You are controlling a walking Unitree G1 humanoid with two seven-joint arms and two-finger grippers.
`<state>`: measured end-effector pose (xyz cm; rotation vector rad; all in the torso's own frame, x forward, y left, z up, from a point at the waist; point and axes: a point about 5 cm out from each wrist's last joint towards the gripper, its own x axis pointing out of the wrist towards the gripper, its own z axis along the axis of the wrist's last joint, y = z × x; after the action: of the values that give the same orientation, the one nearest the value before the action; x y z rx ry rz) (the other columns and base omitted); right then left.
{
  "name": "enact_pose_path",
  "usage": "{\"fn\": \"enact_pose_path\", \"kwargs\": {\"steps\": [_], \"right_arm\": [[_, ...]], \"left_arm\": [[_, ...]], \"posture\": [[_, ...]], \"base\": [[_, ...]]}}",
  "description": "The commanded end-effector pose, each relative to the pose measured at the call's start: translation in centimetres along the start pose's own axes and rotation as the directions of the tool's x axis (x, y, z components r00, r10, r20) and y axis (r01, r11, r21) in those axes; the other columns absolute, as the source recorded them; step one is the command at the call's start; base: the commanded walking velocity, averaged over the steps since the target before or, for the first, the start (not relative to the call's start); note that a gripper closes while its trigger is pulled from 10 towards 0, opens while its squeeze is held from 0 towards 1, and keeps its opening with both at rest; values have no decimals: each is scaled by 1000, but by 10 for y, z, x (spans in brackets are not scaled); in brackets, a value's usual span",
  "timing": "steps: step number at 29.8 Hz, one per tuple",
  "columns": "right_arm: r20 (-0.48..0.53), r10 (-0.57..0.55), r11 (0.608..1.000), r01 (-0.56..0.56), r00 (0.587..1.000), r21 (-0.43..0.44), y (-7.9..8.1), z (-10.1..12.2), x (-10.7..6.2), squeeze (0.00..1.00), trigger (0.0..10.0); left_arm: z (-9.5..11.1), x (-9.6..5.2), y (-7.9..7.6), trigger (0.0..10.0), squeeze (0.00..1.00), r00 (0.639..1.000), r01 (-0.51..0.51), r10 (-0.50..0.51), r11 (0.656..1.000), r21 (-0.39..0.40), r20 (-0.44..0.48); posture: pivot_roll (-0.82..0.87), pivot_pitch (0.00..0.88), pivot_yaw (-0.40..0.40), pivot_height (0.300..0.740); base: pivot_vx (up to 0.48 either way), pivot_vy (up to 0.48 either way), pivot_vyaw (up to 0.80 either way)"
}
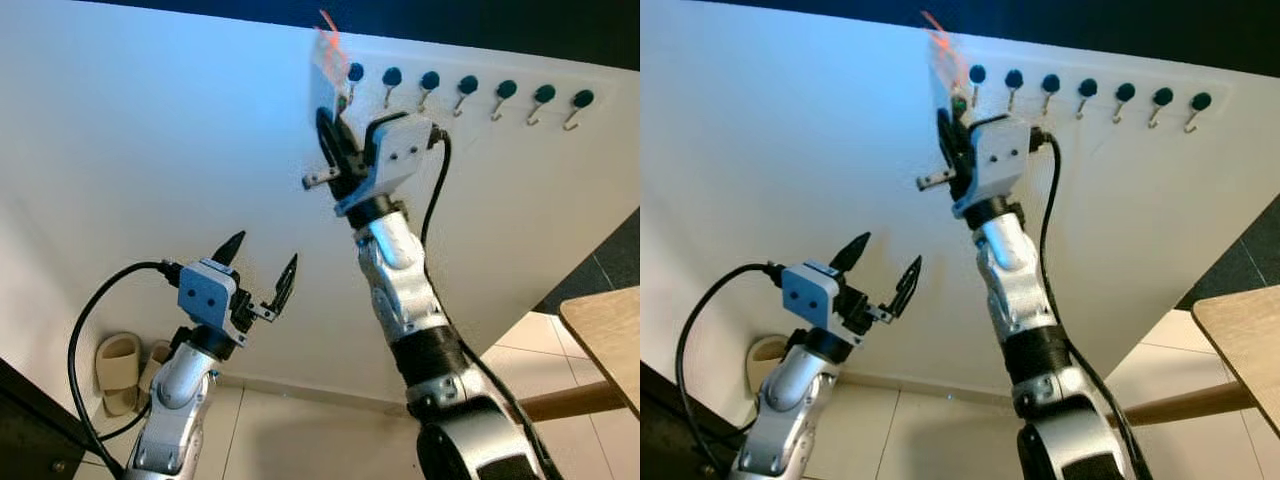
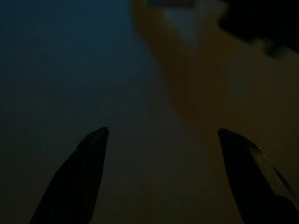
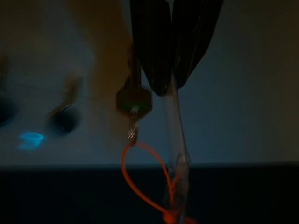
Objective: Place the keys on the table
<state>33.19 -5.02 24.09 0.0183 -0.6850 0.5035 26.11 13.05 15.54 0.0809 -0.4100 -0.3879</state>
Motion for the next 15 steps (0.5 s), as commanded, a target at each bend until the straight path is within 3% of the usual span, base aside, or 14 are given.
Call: {"fn": "enact_pose_path", "kwargs": {"steps": [1,3,4,5,6,8,9,11,12,14,15], "right_arm": [[-15,-11,1000,10,1000,-29,-4,-6,-18,0,0],[-90,-75,997,72,993,-42,-11,-21,-58,0,0],[-90,-75,997,72,993,-42,-11,-21,-58,0,0],[-192,-111,993,101,975,-57,-15,-36,-96,0,0],[-235,-126,992,115,964,-61,-17,-42,-111,0,0],[-310,-160,987,146,937,-69,-20,-53,-133,0,0],[-310,-160,987,146,937,-69,-20,-53,-133,0,0],[-406,-198,980,183,892,-76,-24,-68,-155,0,0],[-406,-198,980,183,892,-76,-24,-68,-155,0,0],[-601,-237,962,269,764,-37,-27,-96,-192,0,0],[-601,-237,962,269,764,-37,-27,-96,-192,0,0]], "left_arm": [[-15,-13,3,10000,0,998,-15,16,1000,20,-68],[-33,-34,8,10000,0,987,-58,59,998,10,-151],[-33,-34,8,10000,0,987,-58,59,998,10,-151],[-49,-54,12,10000,0,967,-113,107,994,-12,-233],[-56,-62,13,10000,0,955,-126,116,992,-18,-272],[-69,-74,11,10000,0,933,-131,117,991,-19,-340],[-69,-74,11,10000,0,933,-131,117,991,-19,-340],[-84,-87,10,10000,0,897,-145,121,989,-24,-425],[-84,-87,10,10000,0,897,-145,121,989,-24,-425],[-109,-106,7,10000,0,805,-151,132,988,16,-578],[-109,-106,7,10000,0,805,-151,132,988,16,-578]], "posture": [[56,96,-87,740],[49,101,-75,740],[49,101,-75,740],[44,103,-64,740],[43,104,-60,740],[41,102,-53,740],[41,102,-53,740],[37,100,-47,740],[37,100,-47,740],[37,93,-46,740],[37,93,-46,740]], "base": [[0,0,0],[0,0,0],[0,0,0],[0,0,0],[0,0,0],[0,0,0],[0,0,0],[0,0,0],[0,0,0],[0,0,0],[0,0,0]]}}
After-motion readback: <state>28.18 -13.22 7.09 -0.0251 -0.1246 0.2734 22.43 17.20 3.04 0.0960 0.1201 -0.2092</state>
